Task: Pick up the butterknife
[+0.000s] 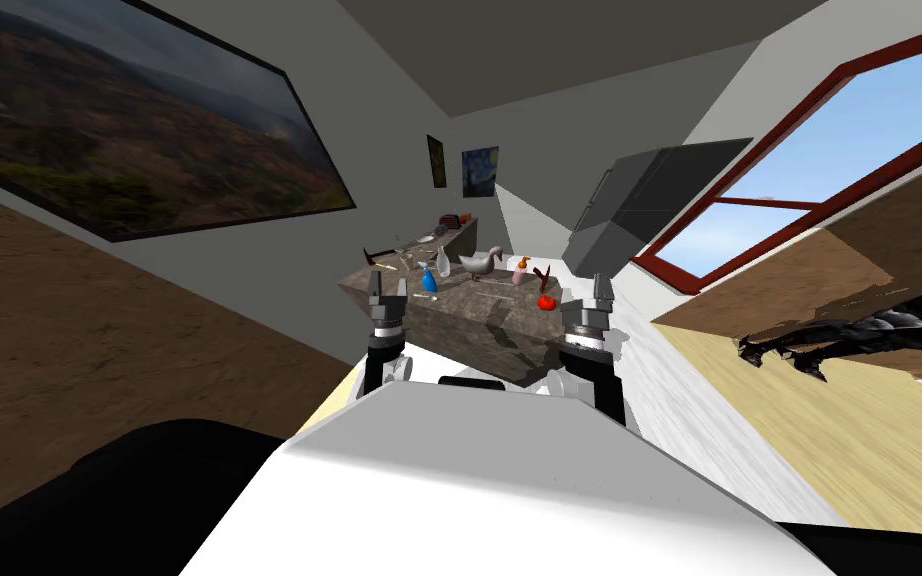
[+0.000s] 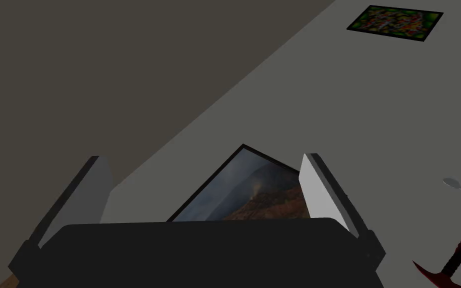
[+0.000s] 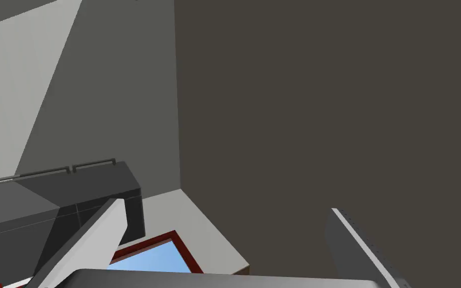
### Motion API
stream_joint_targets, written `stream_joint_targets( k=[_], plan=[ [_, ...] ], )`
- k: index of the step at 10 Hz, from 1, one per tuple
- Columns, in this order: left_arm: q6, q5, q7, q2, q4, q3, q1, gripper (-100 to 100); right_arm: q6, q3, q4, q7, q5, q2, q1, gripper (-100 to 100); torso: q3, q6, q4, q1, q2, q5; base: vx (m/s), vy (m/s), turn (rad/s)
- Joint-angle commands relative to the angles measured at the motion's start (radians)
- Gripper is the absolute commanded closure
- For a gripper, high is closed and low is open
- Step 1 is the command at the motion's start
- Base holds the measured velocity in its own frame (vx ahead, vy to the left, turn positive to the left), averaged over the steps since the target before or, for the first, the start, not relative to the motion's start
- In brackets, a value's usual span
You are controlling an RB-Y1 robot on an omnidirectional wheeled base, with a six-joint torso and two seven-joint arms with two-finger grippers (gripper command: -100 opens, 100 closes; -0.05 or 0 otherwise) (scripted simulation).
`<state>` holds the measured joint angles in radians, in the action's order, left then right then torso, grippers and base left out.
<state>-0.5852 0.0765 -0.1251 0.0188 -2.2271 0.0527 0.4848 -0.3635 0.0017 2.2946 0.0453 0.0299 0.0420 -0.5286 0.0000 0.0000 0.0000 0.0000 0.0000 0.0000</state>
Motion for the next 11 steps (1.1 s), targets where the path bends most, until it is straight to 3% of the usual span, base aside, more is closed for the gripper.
stream_joint_targets(
  k=[1,4,10,11],
  plan=[
    [0.000,0.000,0.000,0.000,0.000,0.000,0.000,0,-0.001,0.002,-0.009,0.006,-0.002,-0.048,0.000,-100,0.000,0.000,0.000,0.000,0.000,0.000,0.000,-0.003,0.062],
    [0.000,0.000,0.000,0.000,0.000,0.000,0.000,0,-0.003,0.006,-0.030,0.021,-0.008,-0.119,0.000,-100,0.000,0.000,0.000,-0.002,0.000,0.000,-0.001,-0.014,0.078],
    [0.000,0.000,0.000,0.000,0.000,0.000,0.000,0,-0.011,0.031,-0.141,0.107,-0.036,-0.322,-0.008,-100,0.000,0.000,0.000,-0.002,0.000,0.000,-0.009,-0.018,0.165],
    [0.000,0.000,0.000,0.000,0.000,0.000,0.000,0,-0.011,0.031,-0.141,0.107,-0.036,-0.334,-0.008,-100,0.000,0.000,0.000,-0.002,0.001,0.000,-0.013,-0.018,0.065]
  ],
)
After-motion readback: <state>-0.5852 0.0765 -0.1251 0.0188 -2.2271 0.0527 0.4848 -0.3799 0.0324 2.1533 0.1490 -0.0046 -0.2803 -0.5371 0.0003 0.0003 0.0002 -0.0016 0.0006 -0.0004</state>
